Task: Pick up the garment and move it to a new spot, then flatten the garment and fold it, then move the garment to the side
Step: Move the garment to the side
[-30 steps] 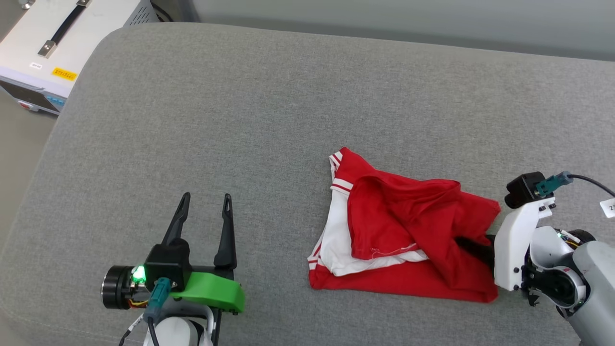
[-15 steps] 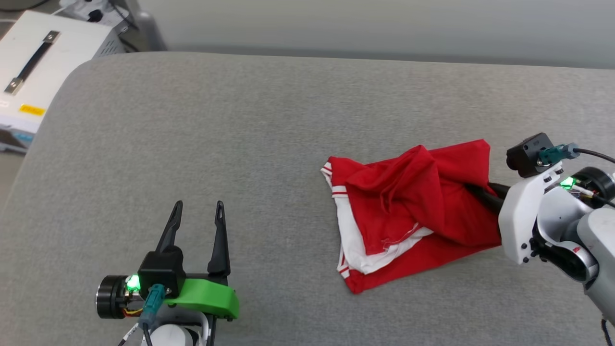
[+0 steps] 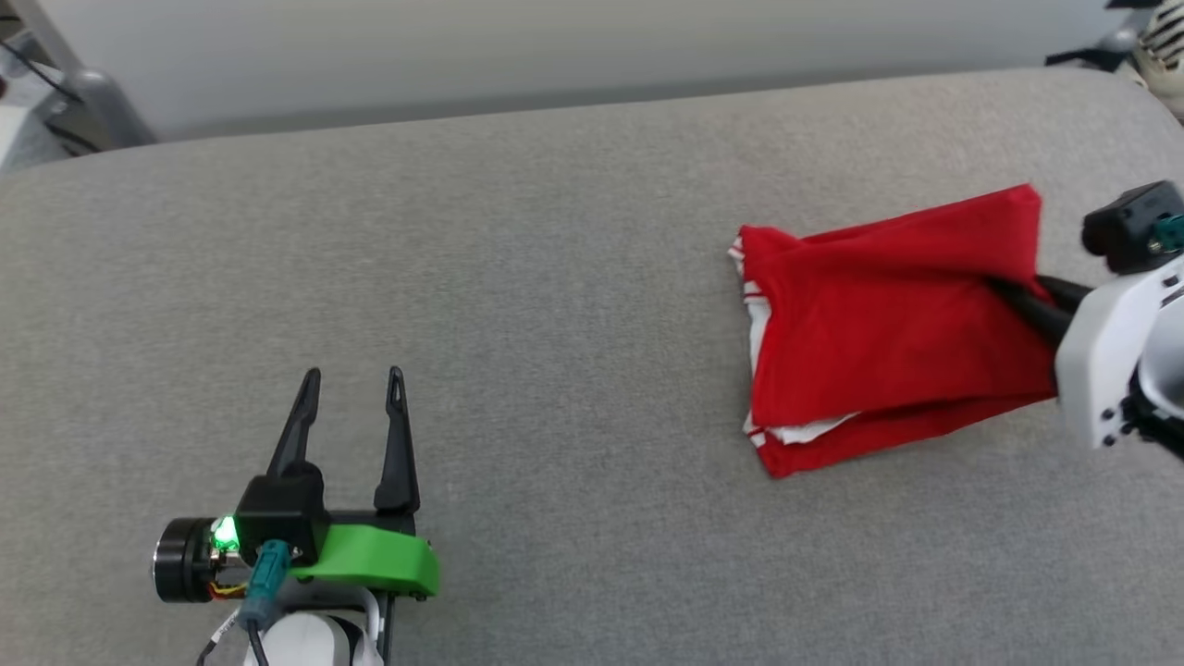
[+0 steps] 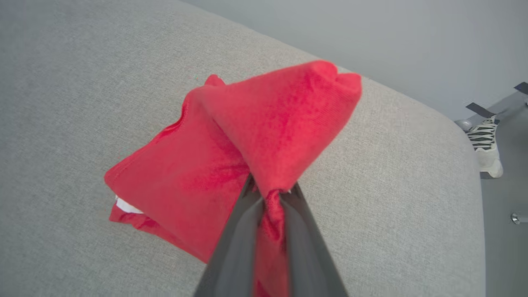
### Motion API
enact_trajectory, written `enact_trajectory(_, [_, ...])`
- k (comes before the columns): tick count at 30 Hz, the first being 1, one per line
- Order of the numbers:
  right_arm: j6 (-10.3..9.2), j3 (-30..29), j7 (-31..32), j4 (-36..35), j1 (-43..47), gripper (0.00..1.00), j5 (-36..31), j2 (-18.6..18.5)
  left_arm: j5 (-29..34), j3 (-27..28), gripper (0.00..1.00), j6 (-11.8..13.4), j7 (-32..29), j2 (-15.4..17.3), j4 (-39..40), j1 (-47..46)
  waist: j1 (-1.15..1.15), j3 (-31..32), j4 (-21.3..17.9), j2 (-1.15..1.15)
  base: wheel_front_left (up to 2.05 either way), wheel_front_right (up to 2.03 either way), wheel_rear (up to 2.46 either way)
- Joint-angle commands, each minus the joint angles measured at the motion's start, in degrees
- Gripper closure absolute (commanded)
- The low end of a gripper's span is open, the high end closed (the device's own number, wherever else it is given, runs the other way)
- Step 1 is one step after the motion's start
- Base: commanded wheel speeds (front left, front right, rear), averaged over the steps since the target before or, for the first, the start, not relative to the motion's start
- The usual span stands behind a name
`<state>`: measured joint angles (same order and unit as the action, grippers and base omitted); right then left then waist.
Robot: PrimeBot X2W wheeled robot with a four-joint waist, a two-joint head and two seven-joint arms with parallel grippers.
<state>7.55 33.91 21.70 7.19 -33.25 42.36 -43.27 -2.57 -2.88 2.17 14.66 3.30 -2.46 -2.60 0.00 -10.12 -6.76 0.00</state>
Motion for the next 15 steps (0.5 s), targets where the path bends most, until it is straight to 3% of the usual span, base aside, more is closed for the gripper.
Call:
enact_trajectory(1, [-0.06, -0.92, 0.12, 0.44, -1.74, 1.00, 0.08, -0.81, 0.51, 0.45, 0.00, -0.35, 0.34, 0.42, 0.73, -1.37, 0.00, -4.14, -3.30, 0.00, 0.00, 0.00, 0.00])
enact_trajectory(15, [-0.06, -11.05, 1.92, 15.35, -9.41, 1.00, -2.54, -8.75, 1.99, 0.25, 0.00, -1.65, 0.34, 2.37, 5.62, -9.81, 0.00, -19.15, -1.65, 0.00, 0.00, 0.00, 0.00])
